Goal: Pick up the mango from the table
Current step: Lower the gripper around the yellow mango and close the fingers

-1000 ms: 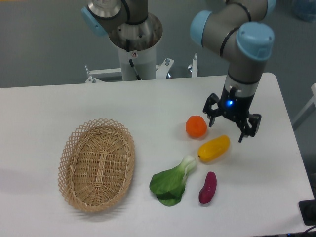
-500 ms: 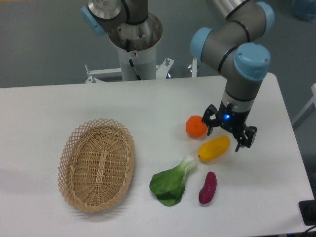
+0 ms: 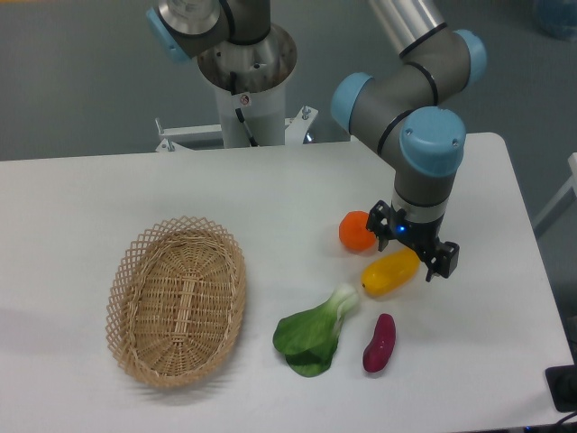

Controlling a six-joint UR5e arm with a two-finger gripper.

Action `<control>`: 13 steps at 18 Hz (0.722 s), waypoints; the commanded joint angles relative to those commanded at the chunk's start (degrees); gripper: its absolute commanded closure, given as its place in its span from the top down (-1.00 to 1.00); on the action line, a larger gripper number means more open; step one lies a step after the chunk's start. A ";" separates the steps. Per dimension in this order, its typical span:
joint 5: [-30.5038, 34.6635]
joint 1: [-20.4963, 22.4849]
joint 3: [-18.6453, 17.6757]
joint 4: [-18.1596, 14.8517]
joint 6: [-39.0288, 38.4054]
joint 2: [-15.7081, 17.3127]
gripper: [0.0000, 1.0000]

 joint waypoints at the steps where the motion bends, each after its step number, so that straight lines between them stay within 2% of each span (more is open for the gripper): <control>1: 0.09 -0.09 -1.85 3.07 0.09 -0.18 1.00; 2: 0.09 0.00 -2.91 5.62 0.00 -0.44 1.00; 3: 0.09 -0.09 -3.44 6.69 0.09 -0.53 1.00; 8: 0.18 -0.09 -5.99 7.32 0.00 -0.62 1.00; 13: 0.35 -0.52 -6.52 7.50 0.09 -1.49 1.00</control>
